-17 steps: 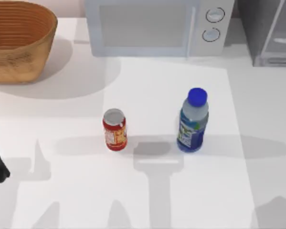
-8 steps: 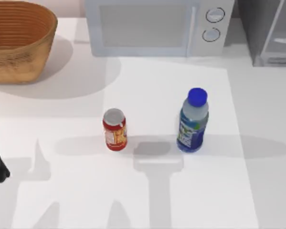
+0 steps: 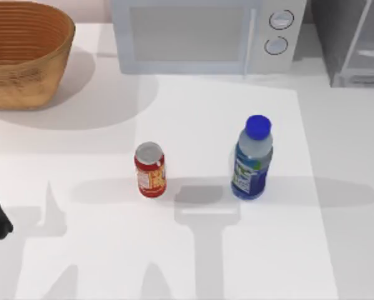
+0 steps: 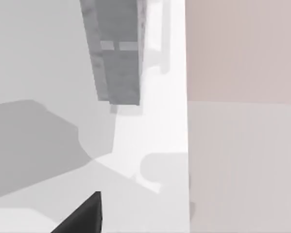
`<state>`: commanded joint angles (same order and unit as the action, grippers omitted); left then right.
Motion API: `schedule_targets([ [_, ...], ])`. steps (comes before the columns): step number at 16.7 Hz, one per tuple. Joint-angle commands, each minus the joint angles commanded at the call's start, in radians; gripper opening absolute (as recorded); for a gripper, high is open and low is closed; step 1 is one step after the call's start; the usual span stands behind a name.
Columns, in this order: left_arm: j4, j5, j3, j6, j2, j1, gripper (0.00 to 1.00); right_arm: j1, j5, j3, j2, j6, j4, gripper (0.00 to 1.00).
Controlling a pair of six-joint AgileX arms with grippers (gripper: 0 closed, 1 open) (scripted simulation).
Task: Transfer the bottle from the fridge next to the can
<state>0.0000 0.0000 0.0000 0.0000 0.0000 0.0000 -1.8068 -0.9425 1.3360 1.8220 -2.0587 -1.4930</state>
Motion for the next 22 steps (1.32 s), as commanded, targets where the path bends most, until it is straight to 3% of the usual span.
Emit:
schedule_targets([
  [3, 0.000, 0.000, 0.000, 0.000, 0.000, 0.000, 1.00, 0.032, -0.006, 0.005, 0.001, 0.031, 0.034, 1.00],
  [6, 0.000, 0.000, 0.000, 0.000, 0.000, 0.000, 1.00, 0.142, -0.014, 0.020, 0.007, 0.152, 0.159, 1.00],
  [17, 0.000, 0.000, 0.000, 0.000, 0.000, 0.000, 1.00, 0.708, 0.088, 0.014, 0.027, 1.063, 0.966, 1.00],
  [22, 0.000, 0.000, 0.000, 0.000, 0.000, 0.000, 1.00, 0.852, 0.162, -0.024, 0.015, 1.355, 1.164, 1.00],
])
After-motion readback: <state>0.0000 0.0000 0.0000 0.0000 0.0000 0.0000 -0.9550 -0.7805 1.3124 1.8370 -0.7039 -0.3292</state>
